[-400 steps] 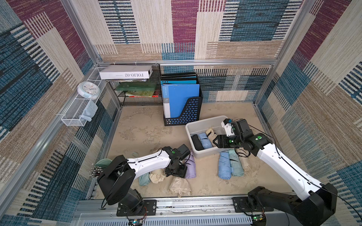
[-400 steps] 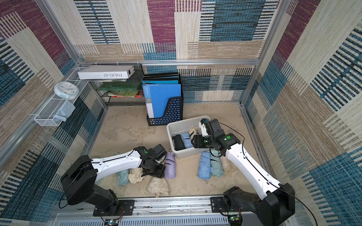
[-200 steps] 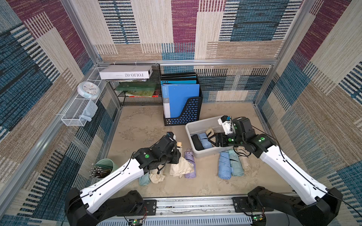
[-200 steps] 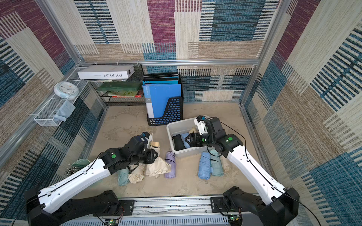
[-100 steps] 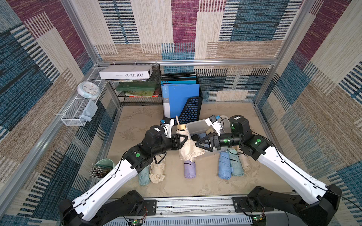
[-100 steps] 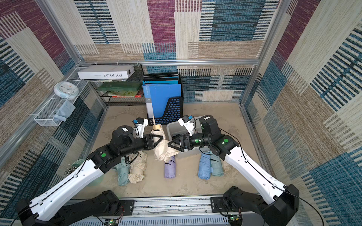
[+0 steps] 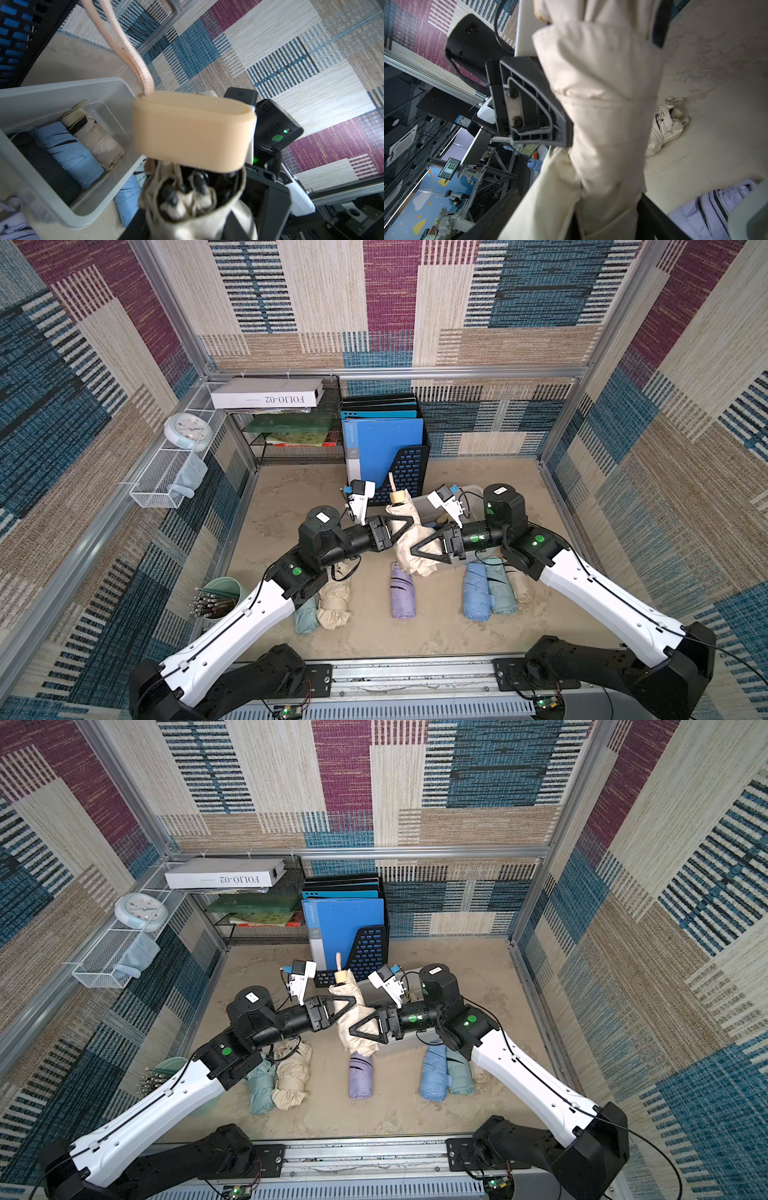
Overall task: Put the umbrella into the storage box
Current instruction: Pick up the umbrella from the center of the board.
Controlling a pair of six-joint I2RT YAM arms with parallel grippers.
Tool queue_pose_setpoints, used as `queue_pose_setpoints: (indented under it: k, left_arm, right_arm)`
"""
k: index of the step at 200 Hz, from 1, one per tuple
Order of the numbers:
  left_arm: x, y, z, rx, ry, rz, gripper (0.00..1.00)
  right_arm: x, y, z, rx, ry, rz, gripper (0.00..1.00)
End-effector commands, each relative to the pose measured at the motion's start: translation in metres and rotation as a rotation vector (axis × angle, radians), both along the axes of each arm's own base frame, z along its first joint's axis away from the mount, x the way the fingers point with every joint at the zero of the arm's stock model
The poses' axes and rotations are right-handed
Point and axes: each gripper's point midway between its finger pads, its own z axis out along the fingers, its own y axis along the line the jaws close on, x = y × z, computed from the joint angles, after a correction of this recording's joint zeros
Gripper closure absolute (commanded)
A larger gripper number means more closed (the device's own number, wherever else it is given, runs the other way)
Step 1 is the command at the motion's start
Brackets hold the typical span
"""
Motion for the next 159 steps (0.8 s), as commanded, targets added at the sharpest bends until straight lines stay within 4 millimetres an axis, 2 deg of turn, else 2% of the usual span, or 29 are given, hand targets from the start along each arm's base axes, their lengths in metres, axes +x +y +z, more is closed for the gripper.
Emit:
queue_pose_setpoints:
  k: [1, 34, 59, 90, 100, 114, 136, 147, 159]
  left_arm:
    - [-0.012, -0.004, 0.049, -0.154, -0.12, -0.069, 0.67]
    - [-0.016, -0.005, 0.057, -0.184, -0.14, -0.091, 0.67]
    - [-0.014, -0.006, 0.053, -0.175, -0.13, -0.091, 0.66]
    - [-0.009, -0.005, 0.047, -0.137, -0.126, -0.063, 0.56]
    - [-0.007, -0.005, 0.046, -0.121, -0.126, -0.051, 0.51]
    - [-0.004, -0.003, 0.042, -0.095, -0.121, -0.03, 0.37]
    - [0.003, 0.002, 0.035, -0.059, -0.112, 0.022, 0.08]
    - [0.006, 0.006, 0.03, -0.037, -0.102, 0.054, 0.02]
    - [0.009, 0.01, 0.022, -0.007, -0.089, 0.086, 0.0]
  right_arm:
    - [-0.008, 0.003, 0.013, 0.054, -0.004, 0.054, 0.23]
    - [-0.007, 0.005, 0.016, 0.071, 0.003, 0.059, 0.36]
    - [-0.004, 0.007, 0.018, 0.081, 0.005, 0.058, 0.48]
    - [0.002, 0.009, 0.017, 0.076, -0.004, 0.037, 0.58]
    - [0.005, 0.009, 0.015, 0.068, -0.013, 0.02, 0.63]
    - [0.011, 0.009, 0.011, 0.046, -0.022, -0.009, 0.67]
    - [0.021, 0.007, 0.002, 0.0, -0.031, -0.064, 0.71]
    - [0.028, 0.004, -0.003, -0.027, -0.031, -0.107, 0.72]
    - [0.038, -0.004, -0.008, -0.057, -0.036, -0.167, 0.73]
